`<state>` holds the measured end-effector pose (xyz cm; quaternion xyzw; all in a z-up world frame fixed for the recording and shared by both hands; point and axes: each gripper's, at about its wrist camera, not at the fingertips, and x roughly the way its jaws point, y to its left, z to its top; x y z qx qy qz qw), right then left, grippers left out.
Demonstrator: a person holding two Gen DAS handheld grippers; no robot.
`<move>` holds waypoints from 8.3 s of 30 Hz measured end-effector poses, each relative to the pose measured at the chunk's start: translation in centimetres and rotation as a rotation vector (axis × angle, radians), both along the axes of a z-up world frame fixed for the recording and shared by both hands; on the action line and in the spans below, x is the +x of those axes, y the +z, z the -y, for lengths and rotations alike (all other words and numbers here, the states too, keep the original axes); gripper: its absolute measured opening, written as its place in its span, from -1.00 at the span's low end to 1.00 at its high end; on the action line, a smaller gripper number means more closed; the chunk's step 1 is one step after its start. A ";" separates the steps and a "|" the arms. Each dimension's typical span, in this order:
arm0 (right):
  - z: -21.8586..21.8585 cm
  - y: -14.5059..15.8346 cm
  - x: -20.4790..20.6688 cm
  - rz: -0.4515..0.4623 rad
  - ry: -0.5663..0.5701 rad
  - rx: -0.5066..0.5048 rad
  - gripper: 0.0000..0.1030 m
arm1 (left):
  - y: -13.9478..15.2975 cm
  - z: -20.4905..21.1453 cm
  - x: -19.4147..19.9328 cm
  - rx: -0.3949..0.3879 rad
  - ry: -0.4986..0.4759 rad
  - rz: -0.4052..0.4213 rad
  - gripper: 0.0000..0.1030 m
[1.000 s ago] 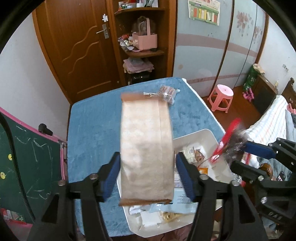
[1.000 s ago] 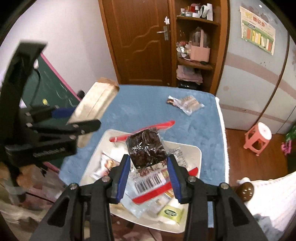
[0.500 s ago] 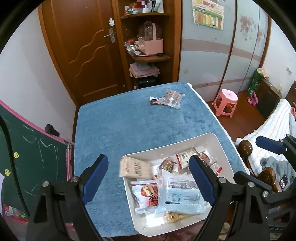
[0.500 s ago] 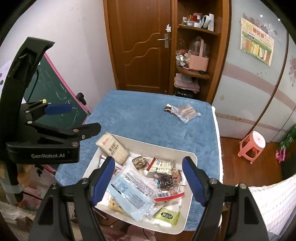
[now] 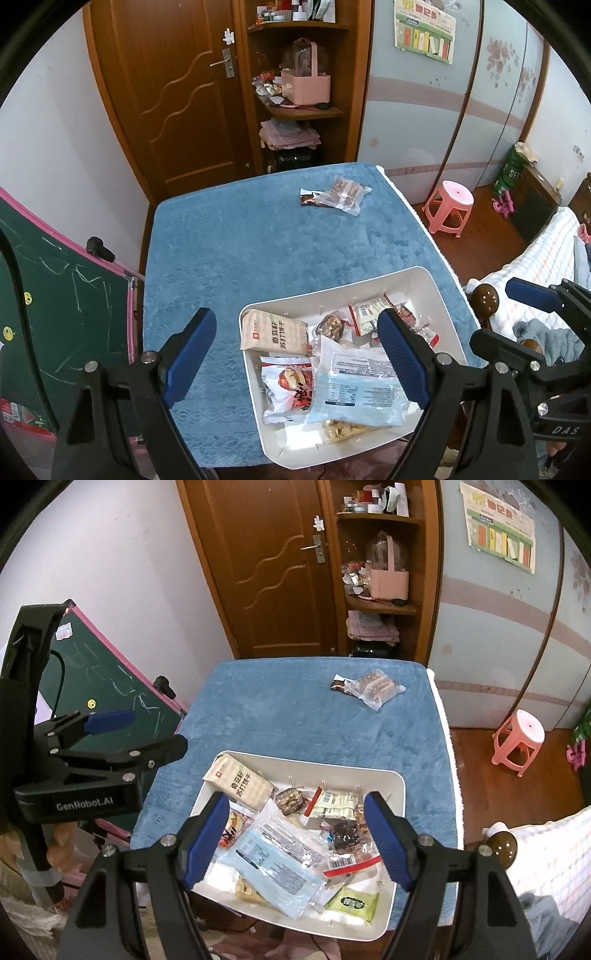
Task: Organize snacks
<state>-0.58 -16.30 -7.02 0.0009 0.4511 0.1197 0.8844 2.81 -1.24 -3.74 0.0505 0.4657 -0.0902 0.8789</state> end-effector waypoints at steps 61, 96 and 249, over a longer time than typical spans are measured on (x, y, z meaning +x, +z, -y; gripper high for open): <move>13.4 -16.5 39.7 -0.472 -0.510 0.273 0.82 | -15.1 12.5 37.8 0.375 -0.510 -0.036 0.71; 14.2 -26.1 36.4 -0.701 -0.555 0.146 0.58 | -28.3 15.6 43.1 0.320 -0.685 -0.264 0.71; -2.0 4.8 -0.3 0.140 -0.110 -0.021 0.70 | 2.5 -0.3 -1.7 -0.043 0.228 0.075 0.72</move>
